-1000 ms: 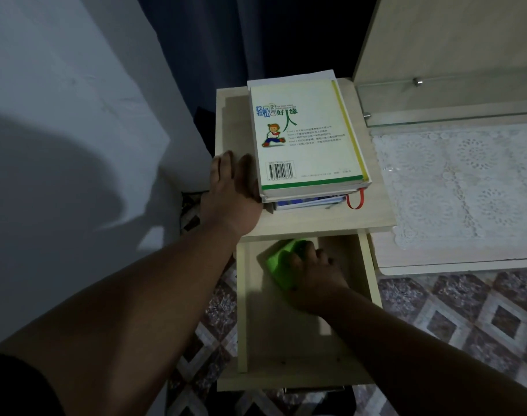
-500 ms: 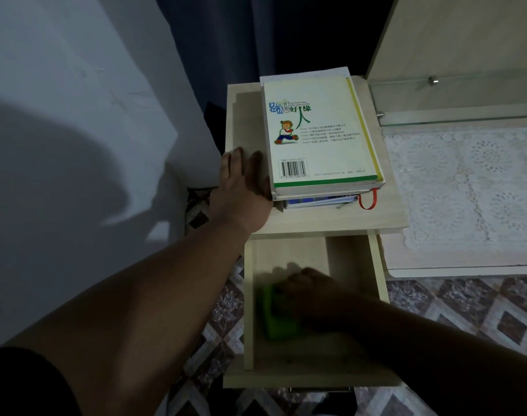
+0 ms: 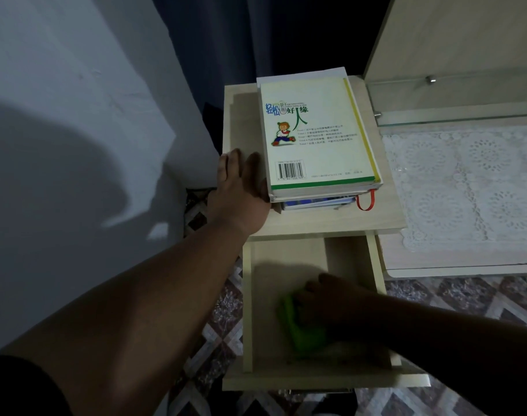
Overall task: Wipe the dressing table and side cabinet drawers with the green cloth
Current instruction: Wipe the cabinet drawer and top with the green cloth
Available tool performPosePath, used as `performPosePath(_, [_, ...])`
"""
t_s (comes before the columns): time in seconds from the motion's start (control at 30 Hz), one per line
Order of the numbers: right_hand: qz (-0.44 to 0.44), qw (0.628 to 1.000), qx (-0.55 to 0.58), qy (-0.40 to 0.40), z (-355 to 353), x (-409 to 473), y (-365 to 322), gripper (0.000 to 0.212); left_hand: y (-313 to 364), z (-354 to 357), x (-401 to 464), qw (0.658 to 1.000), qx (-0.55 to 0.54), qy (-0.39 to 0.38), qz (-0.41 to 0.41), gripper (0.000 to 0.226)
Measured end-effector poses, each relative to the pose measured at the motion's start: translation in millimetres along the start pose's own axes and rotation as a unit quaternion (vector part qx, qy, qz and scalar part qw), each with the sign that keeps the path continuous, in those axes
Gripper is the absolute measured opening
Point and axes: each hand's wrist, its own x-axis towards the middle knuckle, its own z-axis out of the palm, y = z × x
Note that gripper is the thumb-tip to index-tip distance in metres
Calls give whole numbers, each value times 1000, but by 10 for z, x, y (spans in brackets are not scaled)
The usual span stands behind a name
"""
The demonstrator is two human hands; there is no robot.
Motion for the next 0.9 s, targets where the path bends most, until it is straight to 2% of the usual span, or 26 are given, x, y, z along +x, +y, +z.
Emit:
performPosePath(0.1, [188, 982, 4, 6, -127, -8, 334, 67, 1, -6, 0, 1000, -2, -3, 0, 76])
performPosePath(0.17, [287, 955, 71, 12, -152, 51, 467, 57, -2, -12, 1, 1000, -5, -4, 2, 78])
performPosePath(0.2, [321, 943, 88, 20, -161, 77, 447, 58, -3, -15, 0, 1000, -7, -3, 2, 78])
performPosePath(0.3, [301, 951, 59, -28, -216, 62, 142, 73, 0, -19, 2, 1000, -11, -2, 2, 78])
performPosePath(0.4, [182, 980, 26, -81, -175, -44, -219, 62, 9, -24, 0, 1000, -14, 1, 2, 79])
performPosePath(0.47, [125, 985, 28, -111, -121, -99, -307, 58, 12, -24, -3, 1000, -14, 1, 0, 79])
performPosePath(0.53, [158, 983, 44, -83, -156, -99, -171, 62, 9, -24, -5, 1000, -12, -3, -2, 79])
performPosePath(0.6, [238, 968, 76, -37, -206, -42, 61, 71, 5, -25, -6, 1000, -11, -3, -4, 77])
performPosePath(0.67, [351, 920, 174, 28, -320, 16, 307, 68, 6, -32, -9, 1000, -13, -3, -6, 75])
performPosePath(0.73, [401, 872, 270, 72, -379, 117, 408, 61, 13, -43, -12, 1000, -11, -7, -6, 78])
performPosePath(0.83, [378, 906, 191, 14, -334, 282, 142, 68, 17, -45, -12, 1000, -14, -10, -8, 81])
performPosePath(0.9, [287, 946, 148, 35, -153, 320, -203, 70, 16, -33, -5, 1000, -19, -4, -7, 75])
